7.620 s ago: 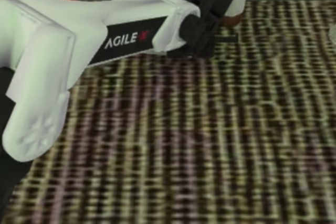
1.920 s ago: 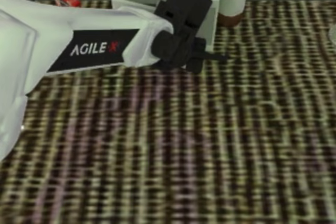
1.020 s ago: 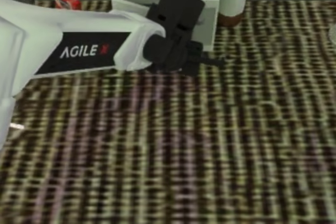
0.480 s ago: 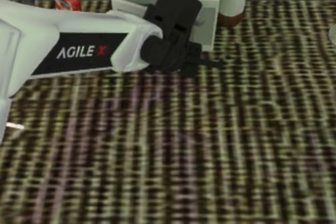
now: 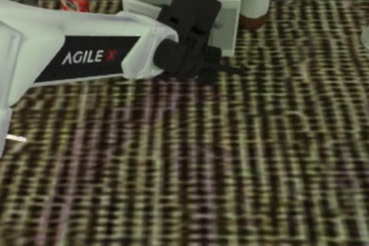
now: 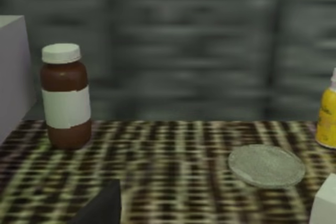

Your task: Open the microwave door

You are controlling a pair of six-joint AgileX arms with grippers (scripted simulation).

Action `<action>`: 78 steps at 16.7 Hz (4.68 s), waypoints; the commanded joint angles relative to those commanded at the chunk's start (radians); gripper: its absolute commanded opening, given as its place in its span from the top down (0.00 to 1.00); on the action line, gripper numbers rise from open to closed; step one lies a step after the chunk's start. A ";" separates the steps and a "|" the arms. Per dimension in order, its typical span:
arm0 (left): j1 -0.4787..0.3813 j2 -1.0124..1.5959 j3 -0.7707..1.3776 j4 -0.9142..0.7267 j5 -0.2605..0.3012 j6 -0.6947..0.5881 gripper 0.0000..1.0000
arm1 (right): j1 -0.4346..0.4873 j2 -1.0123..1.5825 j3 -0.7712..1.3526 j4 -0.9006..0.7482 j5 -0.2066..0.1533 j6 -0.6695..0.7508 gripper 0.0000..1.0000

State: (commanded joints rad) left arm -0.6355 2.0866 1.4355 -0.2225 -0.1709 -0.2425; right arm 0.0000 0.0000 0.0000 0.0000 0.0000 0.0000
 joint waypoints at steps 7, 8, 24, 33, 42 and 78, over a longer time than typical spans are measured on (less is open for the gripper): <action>0.000 0.000 0.000 0.000 0.000 0.000 1.00 | 0.000 0.000 0.000 0.000 0.000 0.000 0.00; 0.000 0.000 0.000 0.000 0.000 0.000 1.00 | 0.000 0.000 0.000 0.000 0.000 0.000 0.00; 0.021 -0.049 -0.077 0.039 0.064 0.077 1.00 | 0.000 0.000 0.000 0.000 0.000 0.000 0.00; 0.021 -0.049 -0.077 0.039 0.064 0.077 1.00 | 0.000 0.000 0.000 0.000 0.000 0.000 0.00; 0.021 -0.049 -0.077 0.039 0.064 0.077 1.00 | 0.000 0.000 0.000 0.000 0.000 0.000 0.00; 0.044 -0.097 -0.158 0.070 0.152 0.167 1.00 | 0.000 0.000 0.000 0.000 0.000 0.000 0.00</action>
State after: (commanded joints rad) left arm -0.5918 1.9892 1.2771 -0.1527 -0.0191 -0.0755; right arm 0.0000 0.0000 0.0000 0.0000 0.0000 0.0000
